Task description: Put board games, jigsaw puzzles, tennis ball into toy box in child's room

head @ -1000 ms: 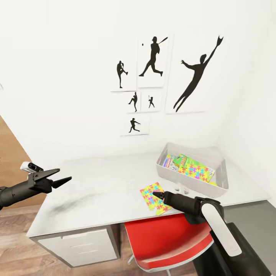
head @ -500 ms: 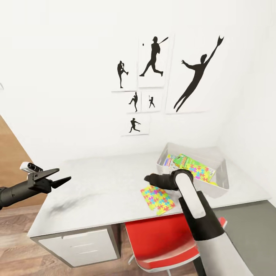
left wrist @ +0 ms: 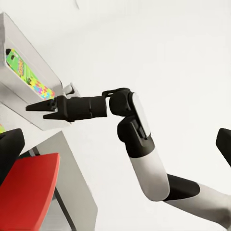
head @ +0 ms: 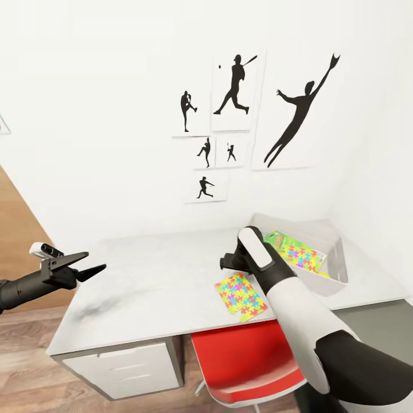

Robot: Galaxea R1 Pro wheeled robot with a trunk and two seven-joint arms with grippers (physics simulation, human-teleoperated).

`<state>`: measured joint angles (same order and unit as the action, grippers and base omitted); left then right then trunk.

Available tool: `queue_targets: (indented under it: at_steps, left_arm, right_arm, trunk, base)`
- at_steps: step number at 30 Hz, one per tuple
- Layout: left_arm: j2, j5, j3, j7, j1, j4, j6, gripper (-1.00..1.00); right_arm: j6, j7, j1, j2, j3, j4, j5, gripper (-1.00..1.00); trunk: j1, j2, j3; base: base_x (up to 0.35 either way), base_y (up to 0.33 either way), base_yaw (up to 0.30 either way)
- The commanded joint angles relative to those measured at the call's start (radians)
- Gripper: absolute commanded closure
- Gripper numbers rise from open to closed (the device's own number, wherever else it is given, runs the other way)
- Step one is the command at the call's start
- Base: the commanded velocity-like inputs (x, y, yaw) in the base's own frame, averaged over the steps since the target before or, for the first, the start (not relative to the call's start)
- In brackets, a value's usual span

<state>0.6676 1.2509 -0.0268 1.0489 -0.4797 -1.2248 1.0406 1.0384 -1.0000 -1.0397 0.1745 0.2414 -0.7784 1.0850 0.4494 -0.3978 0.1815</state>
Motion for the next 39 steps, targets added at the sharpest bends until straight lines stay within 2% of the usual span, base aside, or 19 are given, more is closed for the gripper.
queue_targets:
  at_steps: [1,10,13,18,21,34,39]
  left_arm:
    - [0.001,0.002,-0.002,0.003,-0.001,0.002,0.004,-1.00]
    - [0.001,0.002,0.000,0.003,-0.002,0.032,0.004,-1.00]
    - [0.005,0.002,0.001,0.003,-0.002,0.037,0.003,-1.00]
    - [0.011,0.002,0.001,0.003,-0.002,0.040,0.003,-1.00]
    - [0.012,0.002,0.001,0.004,-0.002,0.041,0.002,-1.00]
    - [0.012,0.002,0.001,0.003,-0.002,0.041,0.002,-1.00]
    - [0.011,0.004,0.001,0.003,-0.002,0.041,0.002,-1.00]
  right_arm:
    - [0.004,-0.009,-0.004,0.000,0.001,0.012,0.008,-1.00]
    - [-0.001,-0.006,-0.008,0.000,0.000,0.032,0.004,-1.00]
    - [-0.002,-0.004,-0.008,-0.020,0.000,0.033,0.004,-1.00]
    - [-0.002,-0.001,-0.008,-0.079,-0.002,0.038,0.006,-1.00]
    - [-0.001,0.000,-0.008,-0.101,-0.003,0.039,0.008,-1.00]
    - [-0.020,0.000,-0.008,-0.115,-0.004,0.044,0.004,-1.00]
    - [-0.057,0.002,-0.007,-0.145,-0.002,0.044,0.005,-1.00]
  trunk:
    - [0.001,-0.002,0.002]
    - [0.001,-0.002,0.002]
    - [0.001,-0.002,0.002]
    - [0.001,-0.002,0.003]
    - [0.001,-0.002,0.005]
    - [0.001,-0.002,0.022]
    - [0.001,-0.002,0.030]
  base:
    - [0.000,0.129,0.000]
    - [0.000,0.102,0.000]
    - [0.000,0.122,0.000]
    - [0.000,0.030,0.000]
    - [0.000,0.006,0.000]
    - [0.000,0.001,0.000]
    - [0.000,0.000,0.000]
